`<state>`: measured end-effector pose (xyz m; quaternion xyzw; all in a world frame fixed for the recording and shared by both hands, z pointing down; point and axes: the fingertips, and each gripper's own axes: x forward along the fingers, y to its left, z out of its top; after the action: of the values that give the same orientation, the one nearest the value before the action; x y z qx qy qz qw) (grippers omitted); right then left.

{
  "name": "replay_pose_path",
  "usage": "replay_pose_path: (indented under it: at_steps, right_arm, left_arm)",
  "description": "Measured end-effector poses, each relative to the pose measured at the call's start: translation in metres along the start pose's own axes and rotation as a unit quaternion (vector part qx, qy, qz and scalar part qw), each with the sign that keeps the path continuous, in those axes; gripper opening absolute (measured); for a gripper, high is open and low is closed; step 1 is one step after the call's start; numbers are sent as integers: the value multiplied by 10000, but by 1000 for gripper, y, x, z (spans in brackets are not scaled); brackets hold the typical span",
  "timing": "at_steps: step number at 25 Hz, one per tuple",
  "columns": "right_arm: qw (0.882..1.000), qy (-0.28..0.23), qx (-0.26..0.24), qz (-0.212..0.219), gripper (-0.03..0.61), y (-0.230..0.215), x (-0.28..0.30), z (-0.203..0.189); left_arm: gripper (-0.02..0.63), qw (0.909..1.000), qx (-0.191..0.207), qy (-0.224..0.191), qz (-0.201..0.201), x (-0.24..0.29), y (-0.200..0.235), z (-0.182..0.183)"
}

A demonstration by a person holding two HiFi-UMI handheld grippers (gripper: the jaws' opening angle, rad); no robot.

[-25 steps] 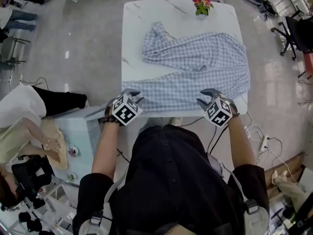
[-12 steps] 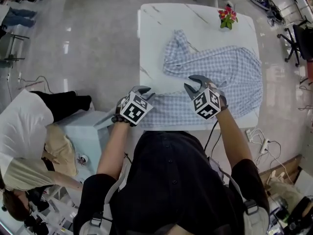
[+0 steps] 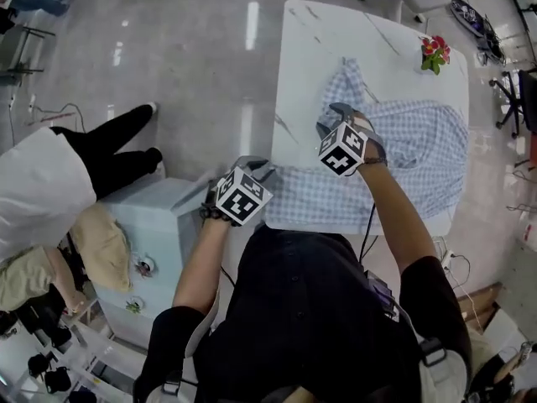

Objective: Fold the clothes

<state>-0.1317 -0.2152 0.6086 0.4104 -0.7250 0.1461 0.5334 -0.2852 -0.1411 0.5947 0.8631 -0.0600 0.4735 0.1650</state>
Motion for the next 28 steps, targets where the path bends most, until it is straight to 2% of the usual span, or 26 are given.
replay_pose_path:
  at_steps: [4, 8, 10, 12, 14, 21, 28]
  right_arm:
    - [9994, 238, 253, -19, 236, -7, 16, 4]
    - [9984, 426, 360, 115, 215, -4, 22, 1]
    - [9979, 448, 425, 216, 171, -2, 22, 0]
    - [9980, 389, 414, 286, 83, -1, 20, -3]
    - [9984, 200, 396, 337, 46, 0, 13, -7]
    - [9898, -1061, 780, 545, 41, -20, -49, -16]
    - [9756, -1682, 1364, 371, 41, -93, -114, -98]
  left_arm:
    - [106, 9999, -63, -23, 100, -4, 11, -10]
    - [106, 9996, -203, -72, 156, -7, 13, -15]
    - [104, 9995, -233, -62, 192, -8, 12, -15]
    - [101, 9994, -247, -31, 244, -7, 10, -14]
    - [100, 9992, -249, -8, 297, -4, 5, -9]
    - [100, 9984, -149, 5, 544, 18, -11, 40]
    - [100, 9982, -95, -66, 586, 56, -52, 109]
